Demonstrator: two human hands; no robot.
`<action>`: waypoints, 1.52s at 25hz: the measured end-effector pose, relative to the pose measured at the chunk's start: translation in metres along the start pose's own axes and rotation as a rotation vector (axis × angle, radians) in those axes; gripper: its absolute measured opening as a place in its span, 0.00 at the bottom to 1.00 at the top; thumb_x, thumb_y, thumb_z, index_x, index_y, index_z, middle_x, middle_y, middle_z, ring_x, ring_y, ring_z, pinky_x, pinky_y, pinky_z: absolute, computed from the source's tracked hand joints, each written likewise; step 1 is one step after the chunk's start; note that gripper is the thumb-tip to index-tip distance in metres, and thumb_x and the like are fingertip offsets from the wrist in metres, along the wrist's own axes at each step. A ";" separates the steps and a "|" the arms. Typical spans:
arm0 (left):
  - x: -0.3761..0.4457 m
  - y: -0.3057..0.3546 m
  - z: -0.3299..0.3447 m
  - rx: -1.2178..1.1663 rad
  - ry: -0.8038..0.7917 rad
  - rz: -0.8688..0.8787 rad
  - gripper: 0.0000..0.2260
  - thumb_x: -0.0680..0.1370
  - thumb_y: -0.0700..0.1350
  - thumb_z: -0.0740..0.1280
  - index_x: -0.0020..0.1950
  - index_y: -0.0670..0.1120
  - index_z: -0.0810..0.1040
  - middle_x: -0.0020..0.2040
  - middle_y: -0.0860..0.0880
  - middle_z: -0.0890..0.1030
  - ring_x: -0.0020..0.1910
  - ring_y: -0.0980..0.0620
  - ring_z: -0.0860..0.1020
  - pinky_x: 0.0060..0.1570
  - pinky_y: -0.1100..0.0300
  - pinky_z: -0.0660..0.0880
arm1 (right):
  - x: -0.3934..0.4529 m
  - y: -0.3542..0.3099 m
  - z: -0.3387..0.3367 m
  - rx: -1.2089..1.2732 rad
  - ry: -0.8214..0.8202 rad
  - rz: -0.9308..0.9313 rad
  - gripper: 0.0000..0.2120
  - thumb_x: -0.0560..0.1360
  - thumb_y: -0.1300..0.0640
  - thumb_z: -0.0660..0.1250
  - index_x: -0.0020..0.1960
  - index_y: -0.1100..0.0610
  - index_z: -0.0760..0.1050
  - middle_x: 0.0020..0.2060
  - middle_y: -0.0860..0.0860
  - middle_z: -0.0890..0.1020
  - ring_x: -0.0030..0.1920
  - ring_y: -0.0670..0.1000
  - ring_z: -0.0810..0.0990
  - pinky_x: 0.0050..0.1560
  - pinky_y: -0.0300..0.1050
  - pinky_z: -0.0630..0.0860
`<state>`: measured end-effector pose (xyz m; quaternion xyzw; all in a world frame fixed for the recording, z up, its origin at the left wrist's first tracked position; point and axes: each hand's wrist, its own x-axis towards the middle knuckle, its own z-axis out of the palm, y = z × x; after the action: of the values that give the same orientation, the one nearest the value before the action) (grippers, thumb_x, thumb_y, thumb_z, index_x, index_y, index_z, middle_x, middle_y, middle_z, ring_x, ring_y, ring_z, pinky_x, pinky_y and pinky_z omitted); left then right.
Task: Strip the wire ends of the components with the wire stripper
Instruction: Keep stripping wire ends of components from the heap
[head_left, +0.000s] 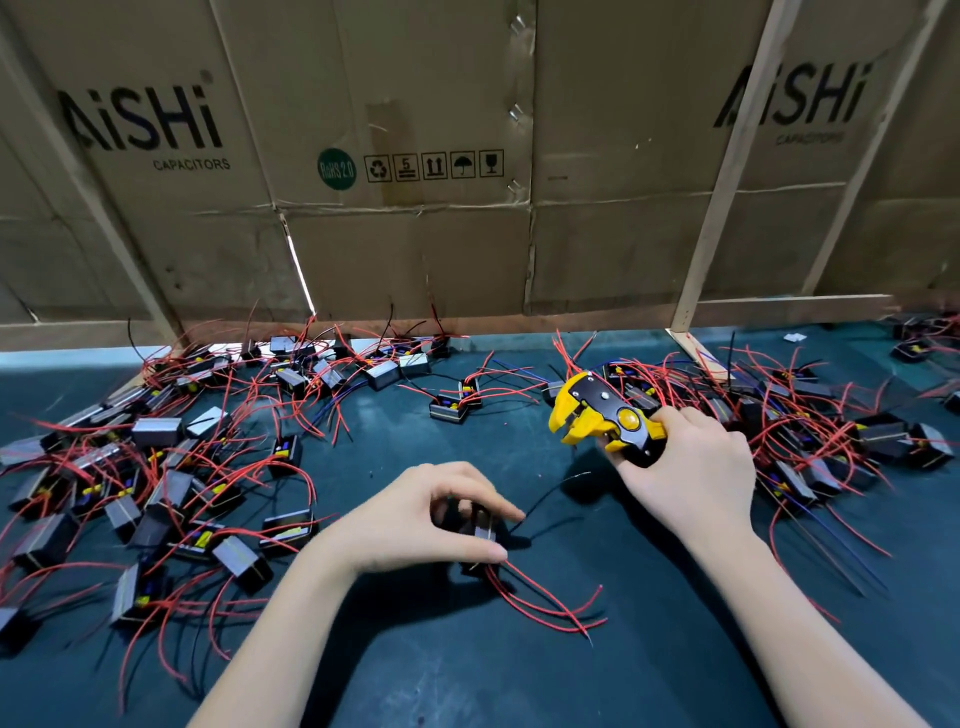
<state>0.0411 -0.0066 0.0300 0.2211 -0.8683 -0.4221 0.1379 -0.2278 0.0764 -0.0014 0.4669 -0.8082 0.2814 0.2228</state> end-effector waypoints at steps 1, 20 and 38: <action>0.002 0.002 0.005 0.038 0.050 0.036 0.14 0.69 0.48 0.79 0.53 0.56 0.85 0.49 0.57 0.78 0.48 0.57 0.75 0.51 0.60 0.73 | 0.000 0.000 0.000 0.005 0.000 0.003 0.20 0.63 0.40 0.75 0.37 0.57 0.75 0.34 0.52 0.78 0.40 0.60 0.78 0.42 0.51 0.69; 0.018 -0.015 0.015 -0.653 0.426 -0.001 0.09 0.71 0.50 0.74 0.46 0.47 0.87 0.42 0.47 0.86 0.42 0.54 0.82 0.48 0.65 0.77 | 0.002 -0.002 -0.003 0.026 -0.009 -0.008 0.20 0.64 0.41 0.75 0.39 0.57 0.76 0.36 0.53 0.79 0.42 0.60 0.79 0.43 0.51 0.68; 0.027 -0.014 0.033 -0.387 0.487 -0.109 0.06 0.72 0.48 0.69 0.39 0.48 0.82 0.22 0.48 0.74 0.21 0.54 0.69 0.30 0.62 0.67 | -0.009 -0.021 0.002 -0.145 0.075 -0.094 0.24 0.57 0.42 0.79 0.41 0.59 0.78 0.37 0.55 0.79 0.39 0.60 0.76 0.42 0.51 0.67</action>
<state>0.0072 -0.0050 0.0004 0.3314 -0.7001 -0.5211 0.3585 -0.2052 0.0721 -0.0030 0.4762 -0.7947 0.2285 0.2992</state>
